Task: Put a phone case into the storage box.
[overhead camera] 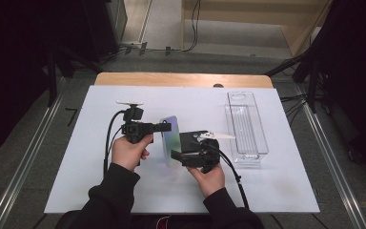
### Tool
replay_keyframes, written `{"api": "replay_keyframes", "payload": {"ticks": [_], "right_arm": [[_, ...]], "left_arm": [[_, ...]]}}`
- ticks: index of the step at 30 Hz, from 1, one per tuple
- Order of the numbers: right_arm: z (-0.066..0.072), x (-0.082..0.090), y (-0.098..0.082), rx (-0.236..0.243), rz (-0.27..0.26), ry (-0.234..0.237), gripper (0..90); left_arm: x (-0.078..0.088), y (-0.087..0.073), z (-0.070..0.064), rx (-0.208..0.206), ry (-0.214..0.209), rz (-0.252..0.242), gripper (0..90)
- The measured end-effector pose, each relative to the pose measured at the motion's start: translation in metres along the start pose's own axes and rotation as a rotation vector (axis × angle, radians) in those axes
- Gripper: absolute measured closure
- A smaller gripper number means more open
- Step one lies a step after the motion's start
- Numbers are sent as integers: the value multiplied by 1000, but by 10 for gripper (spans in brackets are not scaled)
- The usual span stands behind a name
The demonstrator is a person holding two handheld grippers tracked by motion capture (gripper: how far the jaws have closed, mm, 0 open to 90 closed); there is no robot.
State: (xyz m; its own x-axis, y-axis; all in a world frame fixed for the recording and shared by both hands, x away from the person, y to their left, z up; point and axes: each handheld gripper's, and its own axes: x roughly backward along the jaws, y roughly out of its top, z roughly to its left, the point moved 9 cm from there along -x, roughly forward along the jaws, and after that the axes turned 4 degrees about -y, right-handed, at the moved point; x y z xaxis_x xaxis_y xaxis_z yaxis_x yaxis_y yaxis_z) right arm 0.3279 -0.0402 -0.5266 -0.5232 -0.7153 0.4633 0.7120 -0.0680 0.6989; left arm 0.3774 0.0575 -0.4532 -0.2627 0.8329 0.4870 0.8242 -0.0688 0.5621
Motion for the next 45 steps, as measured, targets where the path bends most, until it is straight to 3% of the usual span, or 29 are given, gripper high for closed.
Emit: {"api": "replay_keyframes", "payload": {"ticks": [5, 9, 10, 18, 23, 29, 33, 36, 45], "right_arm": [[5, 6, -1, -33, 71, 86, 0], [7, 11, -2, 3, 119, 108, 0], [7, 14, -3, 37, 126, 105, 0], [-4, 20, -1, 135, 116, 44, 0], [-8, 24, 3, 151, 83, 23, 0], [-10, 25, 5, 217, 56, -36, 0], [-11, 24, 4, 237, 55, -57, 0], [-11, 24, 3, 237, 62, -40, 0], [-12, 25, 14, 255, 46, -59, 0]], "left_arm": [[2, 0, -2, -26, 24, 10, 810], [2, -1, -3, -48, 46, 15, 810], [2, -2, -3, -67, 59, 17, 810], [-2, -5, -10, -181, 105, 14, 809], [-2, -3, -18, -257, 114, -46, 809], [0, -3, -25, -337, 129, -106, 809], [1, -3, -27, -361, 123, -137, 809], [-2, -6, -27, -362, 109, -133, 809], [-12, -14, -36, -396, 89, -132, 809]]}}
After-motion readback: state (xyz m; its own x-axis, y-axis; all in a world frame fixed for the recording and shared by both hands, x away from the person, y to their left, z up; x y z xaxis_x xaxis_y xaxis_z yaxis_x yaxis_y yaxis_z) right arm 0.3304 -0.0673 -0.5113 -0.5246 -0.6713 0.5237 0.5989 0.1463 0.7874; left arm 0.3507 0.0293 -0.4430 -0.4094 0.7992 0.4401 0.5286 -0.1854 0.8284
